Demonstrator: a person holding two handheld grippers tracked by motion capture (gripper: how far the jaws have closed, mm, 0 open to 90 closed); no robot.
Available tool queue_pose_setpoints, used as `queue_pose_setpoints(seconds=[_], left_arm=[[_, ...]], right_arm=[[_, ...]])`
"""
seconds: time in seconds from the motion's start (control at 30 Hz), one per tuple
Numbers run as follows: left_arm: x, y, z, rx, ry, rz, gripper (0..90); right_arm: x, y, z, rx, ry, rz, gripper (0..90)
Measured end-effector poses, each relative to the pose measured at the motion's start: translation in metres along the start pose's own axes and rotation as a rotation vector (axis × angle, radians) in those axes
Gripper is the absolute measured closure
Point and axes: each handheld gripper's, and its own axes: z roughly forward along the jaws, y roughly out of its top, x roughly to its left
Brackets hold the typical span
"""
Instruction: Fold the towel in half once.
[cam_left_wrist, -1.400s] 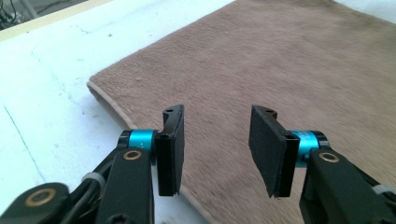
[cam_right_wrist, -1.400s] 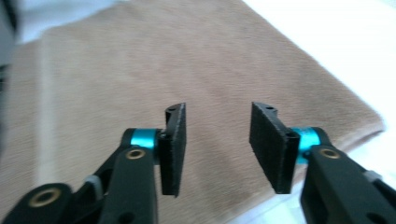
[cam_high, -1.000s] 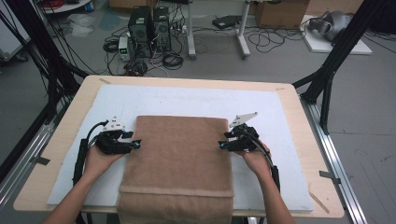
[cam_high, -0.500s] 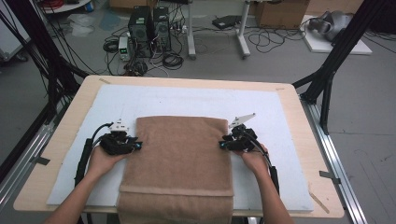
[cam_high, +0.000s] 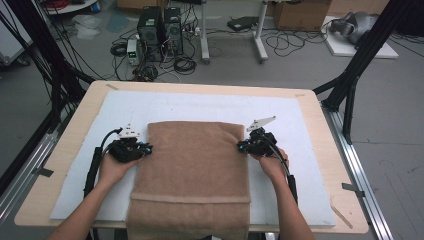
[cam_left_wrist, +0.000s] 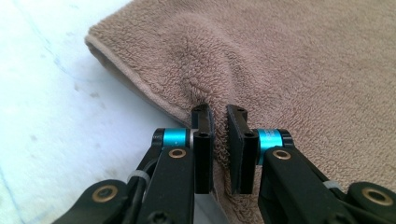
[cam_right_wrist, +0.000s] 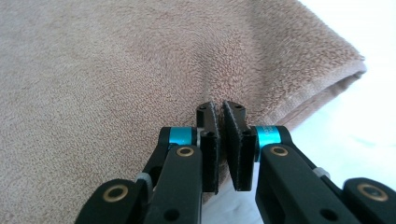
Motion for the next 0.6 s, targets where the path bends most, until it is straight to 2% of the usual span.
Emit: queue_pose_setpoints(seconds=[0.2,0.3,0.37,0.43,0.47,0.53,0.6], left_arm=[[0.007,0.016,0.006,-0.026,0.045,-0.013,81.7],[0.011,0.028,0.007,-0.064,0.069,-0.032,81.7],[0.012,0.037,0.008,-0.068,0.089,-0.026,81.7],[0.013,0.046,0.007,-0.094,0.104,-0.022,81.7],[0.014,0.050,0.007,-0.092,0.114,-0.021,81.6],[0.016,0.053,0.010,-0.086,0.121,-0.025,81.6],[0.018,0.051,0.014,-0.050,0.115,-0.023,81.1]], right_arm=[[-0.011,0.016,-0.005,-0.030,-0.060,0.024,85.2],[-0.017,0.028,-0.010,-0.036,-0.083,0.032,85.2],[-0.020,0.037,-0.014,-0.039,-0.102,0.028,85.2],[-0.024,0.044,-0.016,-0.027,-0.124,0.015,85.2],[-0.025,0.046,-0.017,-0.038,-0.140,0.012,85.1],[-0.030,0.048,-0.016,-0.043,-0.131,0.039,84.1],[-0.032,0.045,-0.008,-0.011,-0.108,0.059,78.9]])
